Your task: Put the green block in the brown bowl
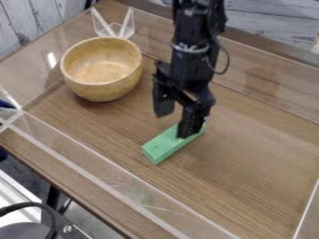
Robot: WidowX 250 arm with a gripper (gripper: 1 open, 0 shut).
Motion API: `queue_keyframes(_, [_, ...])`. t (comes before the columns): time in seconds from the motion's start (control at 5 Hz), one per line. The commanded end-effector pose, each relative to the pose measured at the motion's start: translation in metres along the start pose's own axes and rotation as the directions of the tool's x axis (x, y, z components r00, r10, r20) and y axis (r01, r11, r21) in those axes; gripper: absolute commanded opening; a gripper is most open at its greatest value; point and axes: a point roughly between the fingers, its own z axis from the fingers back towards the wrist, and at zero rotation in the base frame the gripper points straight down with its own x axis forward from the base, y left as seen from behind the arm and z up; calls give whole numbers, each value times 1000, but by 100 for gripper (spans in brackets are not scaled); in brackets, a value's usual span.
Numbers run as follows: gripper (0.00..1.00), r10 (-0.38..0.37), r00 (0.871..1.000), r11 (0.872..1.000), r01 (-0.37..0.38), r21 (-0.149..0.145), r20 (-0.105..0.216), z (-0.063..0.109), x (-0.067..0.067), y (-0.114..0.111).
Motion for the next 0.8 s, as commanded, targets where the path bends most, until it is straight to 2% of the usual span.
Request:
queue_keyframes(0.0, [100, -30, 998, 999, 29, 18, 52, -1, 4, 8])
queue_keyframes(0.2, [100, -31, 998, 999, 30, 10, 50, -11, 8, 10])
queue_keyframes(0.6, [100, -29, 996, 1000, 29, 5, 80, -3, 6, 5])
